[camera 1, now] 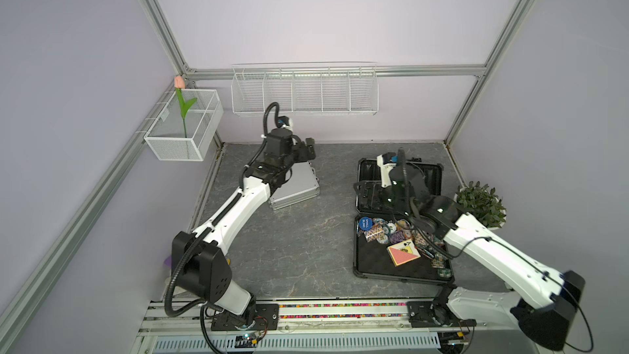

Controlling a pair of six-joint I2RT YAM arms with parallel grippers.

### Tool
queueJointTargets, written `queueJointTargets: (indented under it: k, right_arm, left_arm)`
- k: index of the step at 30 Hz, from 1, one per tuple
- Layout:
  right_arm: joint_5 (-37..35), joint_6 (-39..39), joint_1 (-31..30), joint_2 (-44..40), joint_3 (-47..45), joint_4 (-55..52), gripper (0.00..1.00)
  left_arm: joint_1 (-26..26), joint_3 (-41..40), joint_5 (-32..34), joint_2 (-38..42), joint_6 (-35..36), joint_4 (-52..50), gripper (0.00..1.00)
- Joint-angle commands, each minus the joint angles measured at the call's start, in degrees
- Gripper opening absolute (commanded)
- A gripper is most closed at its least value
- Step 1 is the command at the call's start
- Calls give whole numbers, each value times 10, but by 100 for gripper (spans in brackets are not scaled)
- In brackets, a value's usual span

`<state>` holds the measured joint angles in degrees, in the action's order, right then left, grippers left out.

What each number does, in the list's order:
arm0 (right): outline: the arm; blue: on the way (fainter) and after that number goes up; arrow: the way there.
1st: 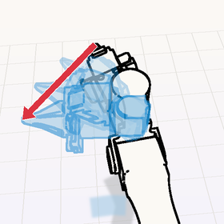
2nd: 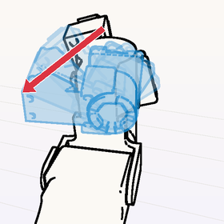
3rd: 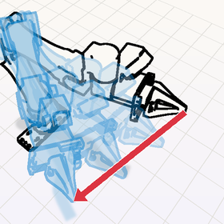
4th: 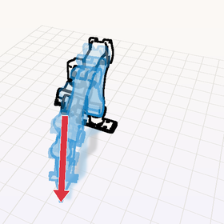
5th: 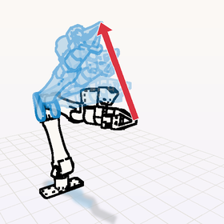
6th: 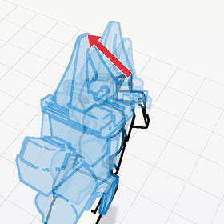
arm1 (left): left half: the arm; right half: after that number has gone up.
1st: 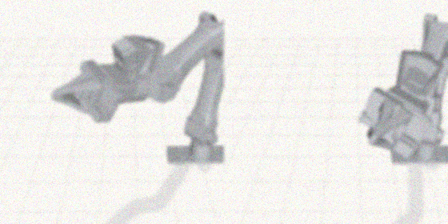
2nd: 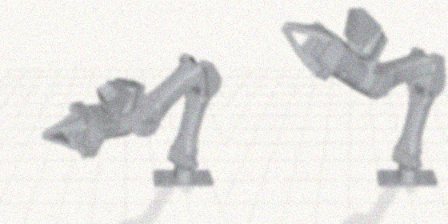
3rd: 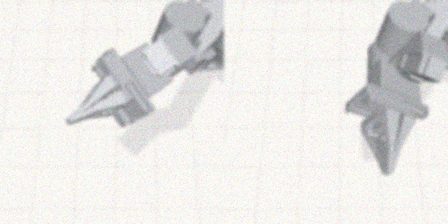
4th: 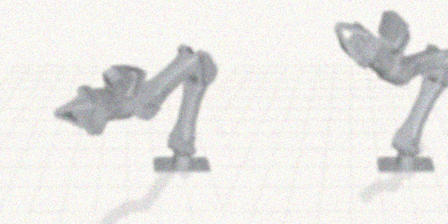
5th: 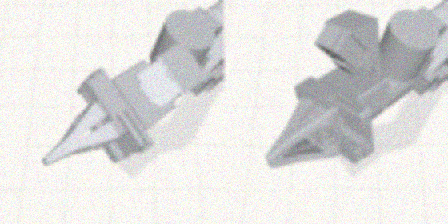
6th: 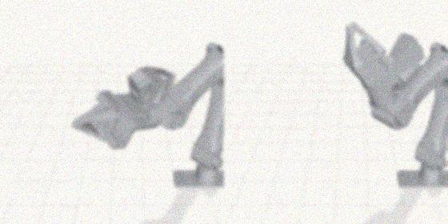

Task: Open the poker set cases
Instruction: Adjust the poker set case at the center of the board.

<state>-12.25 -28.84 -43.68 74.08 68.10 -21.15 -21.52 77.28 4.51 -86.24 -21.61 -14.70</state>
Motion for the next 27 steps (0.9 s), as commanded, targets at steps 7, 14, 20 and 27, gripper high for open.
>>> queueJointTargets:
  k: [7, 14, 20, 27]
  right_arm:
    - [79, 40, 9, 283, 165, 137, 95]
    - [117, 14, 17, 431, 282, 135, 87]
    - [123, 3, 16, 495, 339, 101, 84]
    - [154, 2, 16, 542, 374, 62, 81]
  left_arm:
    - [136, -56, -78, -4, -80, -96, 94]
    - [177, 5, -118, -117, -95, -134, 85]
    - [183, 35, -125, -191, -102, -140, 82]
    - [182, 27, -155, -229, -107, -124, 77]
